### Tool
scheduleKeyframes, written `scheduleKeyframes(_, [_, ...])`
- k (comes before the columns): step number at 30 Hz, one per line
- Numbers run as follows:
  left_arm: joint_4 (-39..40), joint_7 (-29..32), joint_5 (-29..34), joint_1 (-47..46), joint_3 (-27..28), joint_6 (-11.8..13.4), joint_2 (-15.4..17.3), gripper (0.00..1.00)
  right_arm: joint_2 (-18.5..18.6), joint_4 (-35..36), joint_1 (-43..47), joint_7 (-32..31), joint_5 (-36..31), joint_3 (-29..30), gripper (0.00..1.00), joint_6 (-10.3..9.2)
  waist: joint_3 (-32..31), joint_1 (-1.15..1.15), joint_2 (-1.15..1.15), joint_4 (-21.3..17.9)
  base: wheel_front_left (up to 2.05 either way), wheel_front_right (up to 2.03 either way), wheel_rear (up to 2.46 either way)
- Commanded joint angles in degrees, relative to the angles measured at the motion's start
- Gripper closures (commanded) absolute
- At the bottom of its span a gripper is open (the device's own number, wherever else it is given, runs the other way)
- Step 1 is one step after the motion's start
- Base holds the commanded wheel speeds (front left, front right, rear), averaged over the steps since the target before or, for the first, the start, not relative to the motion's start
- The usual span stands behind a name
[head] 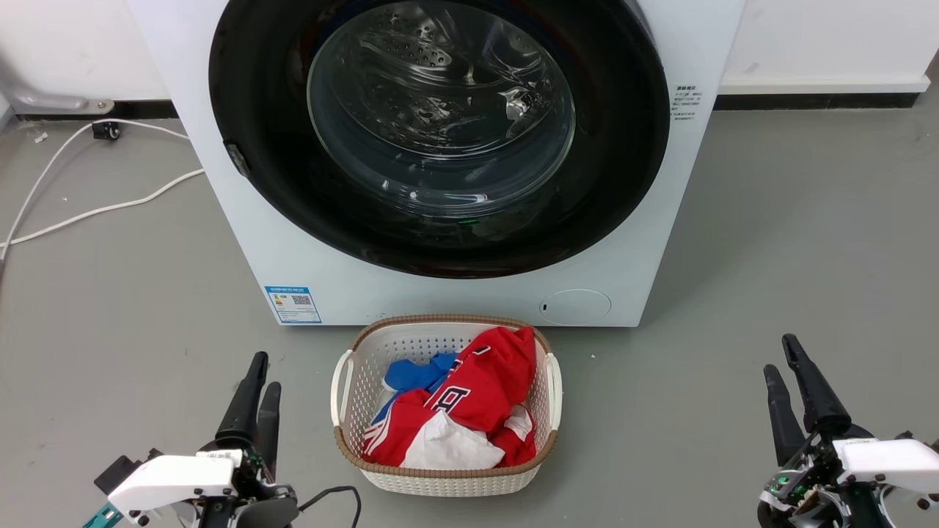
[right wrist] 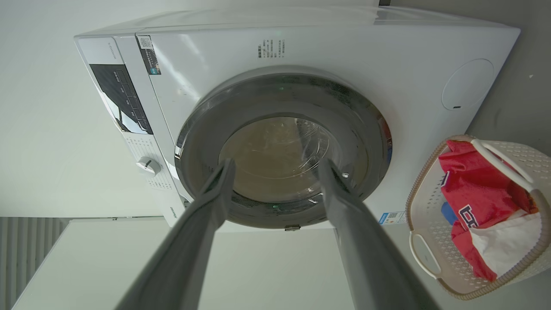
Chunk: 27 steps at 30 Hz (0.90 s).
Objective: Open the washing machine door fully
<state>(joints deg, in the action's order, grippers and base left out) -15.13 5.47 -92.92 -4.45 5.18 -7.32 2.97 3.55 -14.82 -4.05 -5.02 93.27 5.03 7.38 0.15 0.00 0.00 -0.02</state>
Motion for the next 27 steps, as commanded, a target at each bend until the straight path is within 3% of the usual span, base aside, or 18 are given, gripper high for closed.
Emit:
scheduleKeyframes(1, [1.5, -0.7, 0.6, -1.0, -0.9, -0.1, 0.3, 0.0, 0.1, 1.8, -0.7, 0.7, -0.4, -0.4, 0.0, 0.02, 0.0, 0.0, 0.0, 0.0, 0.0, 0.0, 0.0])
scheduleKeyframes(12, [2.8, -4.0, 8.4, -0.5, -3.5, -0.1, 0.9, 0.0, 0.6, 4.2, 0.8, 3.8, -6.2, -2.1, 0.0, 0.03, -0.4, 0.0, 0.0, -0.1, 0.0, 0.0, 0.0])
scheduleKeyframes(27, [5.4, -7.5, 30.7, 0.0, -5.0, 0.7, 1.7, 0.0, 0.8, 6.7, 1.9, 6.4, -32.0, -1.8, 0.0, 0.06, -0.8, 0.0, 0.0, -0.5, 0.0, 0.0, 0.0])
